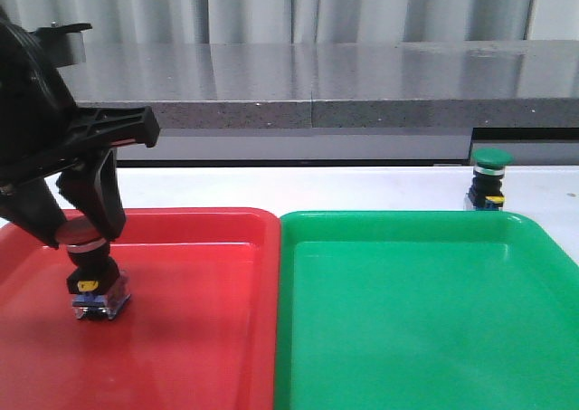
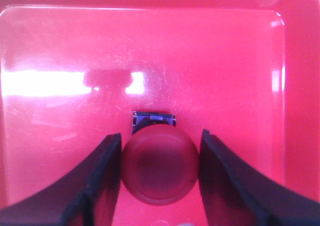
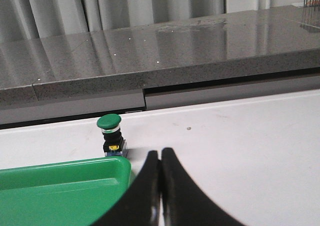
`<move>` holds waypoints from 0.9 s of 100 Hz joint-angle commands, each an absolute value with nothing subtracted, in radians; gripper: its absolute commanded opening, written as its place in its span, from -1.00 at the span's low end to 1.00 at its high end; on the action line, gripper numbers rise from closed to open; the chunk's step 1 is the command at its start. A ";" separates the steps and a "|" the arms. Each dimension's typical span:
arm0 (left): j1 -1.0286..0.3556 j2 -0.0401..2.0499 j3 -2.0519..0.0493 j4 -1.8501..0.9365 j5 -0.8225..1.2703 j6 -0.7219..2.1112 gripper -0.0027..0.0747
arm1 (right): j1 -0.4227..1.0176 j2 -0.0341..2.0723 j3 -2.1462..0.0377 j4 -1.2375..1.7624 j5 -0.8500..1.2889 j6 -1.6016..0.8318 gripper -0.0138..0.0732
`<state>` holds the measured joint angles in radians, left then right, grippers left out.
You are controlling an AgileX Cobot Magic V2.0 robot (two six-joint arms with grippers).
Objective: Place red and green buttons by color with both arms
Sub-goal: 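Lift the red button and carry it into the red tray, then open the left gripper and raise it away from the button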
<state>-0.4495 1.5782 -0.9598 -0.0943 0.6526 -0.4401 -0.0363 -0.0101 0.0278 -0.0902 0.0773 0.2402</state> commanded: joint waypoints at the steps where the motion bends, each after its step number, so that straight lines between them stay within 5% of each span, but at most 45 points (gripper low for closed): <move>1: -0.457 1.536 -0.980 -0.096 0.626 -0.440 -0.18 | -0.042 -0.033 0.009 -0.091 0.000 0.237 -0.83; 18: -0.455 1.536 -0.980 -0.098 0.617 -0.449 0.43 | -0.042 -0.033 0.009 -0.091 0.000 0.237 -0.83; 57: -0.455 1.414 -0.998 -0.058 0.598 -0.449 0.38 | -0.042 -0.033 0.009 -0.091 0.000 0.237 -0.83; 68: -0.438 1.345 -0.998 -0.040 0.598 -0.449 0.11 | -0.042 -0.033 0.009 -0.091 0.000 0.237 -0.83; 88: -0.375 1.216 -0.993 0.011 0.607 -0.434 -0.98 | -0.042 -0.033 0.009 -0.091 0.000 0.237 -0.83; 90: -0.368 1.202 -0.991 0.016 0.607 -0.427 -0.97 | -0.042 -0.033 0.009 -0.091 0.000 0.237 -0.83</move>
<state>-0.3921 1.2776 -0.9654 -0.0106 0.6432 -0.4383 -0.0363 -0.0101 0.0278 -0.0902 0.0773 0.2402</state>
